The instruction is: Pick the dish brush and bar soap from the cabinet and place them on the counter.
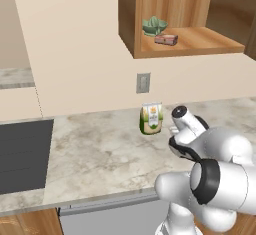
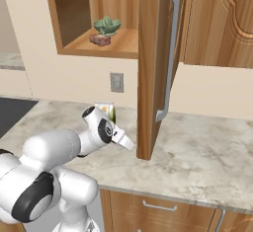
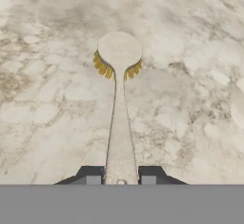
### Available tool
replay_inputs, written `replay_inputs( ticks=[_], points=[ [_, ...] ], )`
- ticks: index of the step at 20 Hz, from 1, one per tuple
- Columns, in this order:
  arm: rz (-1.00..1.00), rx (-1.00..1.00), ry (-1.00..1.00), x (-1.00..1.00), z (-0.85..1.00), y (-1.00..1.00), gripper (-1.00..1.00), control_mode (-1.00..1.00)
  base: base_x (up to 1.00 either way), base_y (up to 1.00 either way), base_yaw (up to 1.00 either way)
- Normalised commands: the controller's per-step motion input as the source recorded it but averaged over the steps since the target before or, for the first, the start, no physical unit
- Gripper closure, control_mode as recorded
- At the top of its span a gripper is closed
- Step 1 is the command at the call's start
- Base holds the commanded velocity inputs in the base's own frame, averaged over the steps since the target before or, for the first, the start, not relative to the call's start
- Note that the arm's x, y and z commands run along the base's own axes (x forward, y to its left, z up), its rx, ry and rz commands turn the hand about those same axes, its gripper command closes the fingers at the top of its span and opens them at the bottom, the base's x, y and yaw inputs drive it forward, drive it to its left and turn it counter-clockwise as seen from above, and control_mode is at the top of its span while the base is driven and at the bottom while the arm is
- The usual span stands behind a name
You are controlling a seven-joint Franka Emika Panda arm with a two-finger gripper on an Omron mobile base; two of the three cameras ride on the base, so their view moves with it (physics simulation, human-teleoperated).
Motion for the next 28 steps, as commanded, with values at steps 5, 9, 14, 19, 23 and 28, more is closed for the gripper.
replay_inputs(
  ticks=[5,9,14,19,23,28],
  points=[
    [0.00,0.07,-0.18,-0.02,-0.42,-0.03,1.00,-1.00,0.00,0.00,0.00],
    [0.00,0.06,-0.03,0.07,-0.33,-0.04,1.00,-1.00,0.00,0.00,0.00],
    [0.00,0.02,0.09,0.14,-0.11,0.02,-1.00,-1.00,0.00,0.00,0.00],
    [0.00,-0.01,0.16,0.05,0.00,0.02,-1.00,-1.00,0.00,0.00,0.00],
    [0.00,-0.03,0.13,0.03,0.08,0.02,-1.00,-1.00,0.00,0.00,0.00],
    [0.00,-0.13,0.04,-0.03,0.60,0.24,-1.00,-1.00,0.00,0.00,0.00]
  ],
)
